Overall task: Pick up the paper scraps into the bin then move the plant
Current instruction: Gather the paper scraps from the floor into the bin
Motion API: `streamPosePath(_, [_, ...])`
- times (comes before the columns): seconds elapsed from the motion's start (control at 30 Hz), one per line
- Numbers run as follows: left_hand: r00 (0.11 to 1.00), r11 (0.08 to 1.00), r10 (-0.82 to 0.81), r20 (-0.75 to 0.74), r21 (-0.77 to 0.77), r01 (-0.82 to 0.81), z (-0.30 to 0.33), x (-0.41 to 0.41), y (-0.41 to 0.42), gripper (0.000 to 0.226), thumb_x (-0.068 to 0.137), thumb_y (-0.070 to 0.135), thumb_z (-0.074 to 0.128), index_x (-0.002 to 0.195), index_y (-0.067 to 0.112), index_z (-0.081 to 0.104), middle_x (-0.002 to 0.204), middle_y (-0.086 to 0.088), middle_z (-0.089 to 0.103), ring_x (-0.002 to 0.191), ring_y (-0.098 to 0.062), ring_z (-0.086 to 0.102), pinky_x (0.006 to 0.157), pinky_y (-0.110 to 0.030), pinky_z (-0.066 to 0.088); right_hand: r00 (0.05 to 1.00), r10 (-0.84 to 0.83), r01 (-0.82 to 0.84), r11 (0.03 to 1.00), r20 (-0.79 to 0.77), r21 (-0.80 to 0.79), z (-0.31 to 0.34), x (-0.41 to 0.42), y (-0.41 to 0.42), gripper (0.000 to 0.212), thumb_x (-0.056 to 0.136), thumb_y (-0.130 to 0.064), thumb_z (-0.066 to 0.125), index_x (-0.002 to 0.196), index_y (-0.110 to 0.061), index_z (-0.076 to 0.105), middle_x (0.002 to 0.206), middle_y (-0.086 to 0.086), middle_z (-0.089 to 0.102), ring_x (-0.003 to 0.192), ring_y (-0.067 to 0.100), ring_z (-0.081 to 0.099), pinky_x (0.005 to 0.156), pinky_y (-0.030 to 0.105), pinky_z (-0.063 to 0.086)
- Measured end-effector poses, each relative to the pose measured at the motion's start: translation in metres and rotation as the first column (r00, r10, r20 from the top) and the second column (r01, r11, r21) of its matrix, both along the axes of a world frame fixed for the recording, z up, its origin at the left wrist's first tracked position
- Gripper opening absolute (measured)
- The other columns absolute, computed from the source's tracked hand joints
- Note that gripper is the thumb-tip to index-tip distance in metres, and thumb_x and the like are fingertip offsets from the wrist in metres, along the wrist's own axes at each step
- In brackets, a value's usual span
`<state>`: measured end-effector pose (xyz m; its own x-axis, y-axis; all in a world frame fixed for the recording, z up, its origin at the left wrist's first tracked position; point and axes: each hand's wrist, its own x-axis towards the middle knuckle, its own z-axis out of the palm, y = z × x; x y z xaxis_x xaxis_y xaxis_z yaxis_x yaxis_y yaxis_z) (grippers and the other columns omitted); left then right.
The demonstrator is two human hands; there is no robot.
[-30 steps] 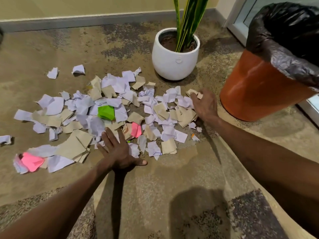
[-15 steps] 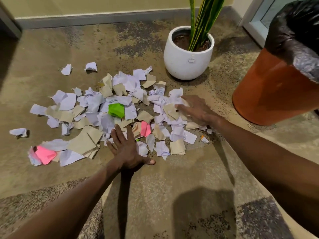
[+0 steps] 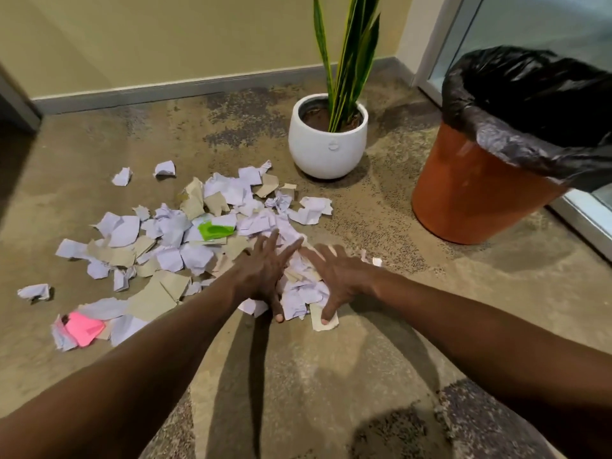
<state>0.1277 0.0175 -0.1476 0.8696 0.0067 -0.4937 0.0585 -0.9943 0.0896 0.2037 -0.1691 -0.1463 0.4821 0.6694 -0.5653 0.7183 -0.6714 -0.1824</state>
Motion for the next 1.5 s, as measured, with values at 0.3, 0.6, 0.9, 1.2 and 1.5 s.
streamPosePath(0.3, [0.955,0.997,0.009,0.295,0.072,-0.031,-0.026,-0.042,-0.009,0.078,0.08,0.058,0.06,0.145,0.042,0.02,0.151,-0.008,0.023,0.133,-0.036,0.026,0.082,-0.05,0.054,0.999,-0.017,0.009,0.986,0.048,0.165,-0.003,-0.008,-0.006,0.11,0.062,-0.045,0.089,0.149,-0.043,0.021,0.156,0.006,0.018,0.137,0.033,0.023,0.098,0.051,0.042])
streamPosePath(0.6, [0.909,0.994,0.104,0.404,-0.064,-0.086,-0.032,-0.063,-0.022,0.041,0.098,0.033,0.051,0.136,0.029,0.036,0.123,-0.017,0.046,0.088,-0.03,0.059,0.059,-0.035,0.046,0.989,-0.143,0.144,0.933,-0.028,0.33,0.001,-0.025,-0.013,0.053,0.083,-0.02,0.078,0.129,-0.023,0.052,0.119,0.009,0.044,0.105,0.026,0.046,0.084,0.042,0.05])
streamPosePath(0.9, [0.87,0.966,0.146,0.471,-0.258,-0.022,-0.002,-0.056,-0.003,0.015,0.099,0.031,0.052,0.112,0.023,0.055,0.09,-0.004,0.063,0.071,-0.016,0.057,0.059,-0.027,0.043,0.868,-0.452,0.496,0.793,-0.204,0.354,0.02,-0.011,-0.017,0.028,0.08,-0.004,0.079,0.107,-0.005,0.073,0.107,0.01,0.073,0.09,0.02,0.068,0.064,0.018,0.049])
streamPosePath(1.2, [0.772,0.864,0.435,0.464,-0.457,-0.212,0.055,-0.029,0.007,0.023,0.101,0.019,0.051,0.117,0.01,0.064,0.109,-0.018,0.071,0.089,-0.032,0.064,0.068,-0.031,0.042,0.719,-0.573,0.694,0.619,-0.394,0.366,0.069,0.019,-0.027,0.027,0.081,-0.004,0.078,0.107,-0.006,0.075,0.084,0.006,0.071,0.062,0.012,0.058,0.046,0.015,0.04])
streamPosePath(1.5, [0.688,0.63,0.641,0.34,-0.744,-0.22,0.128,0.027,-0.032,0.024,0.102,0.031,0.048,0.109,0.017,0.066,0.1,-0.011,0.069,0.084,-0.027,0.061,0.068,-0.033,0.046,0.518,-0.502,0.842,0.158,-0.693,0.516,0.136,0.028,-0.036,0.025,0.076,0.007,0.078,0.095,-0.009,0.076,0.07,-0.008,0.07,0.062,0.003,0.061,0.049,0.011,0.048])
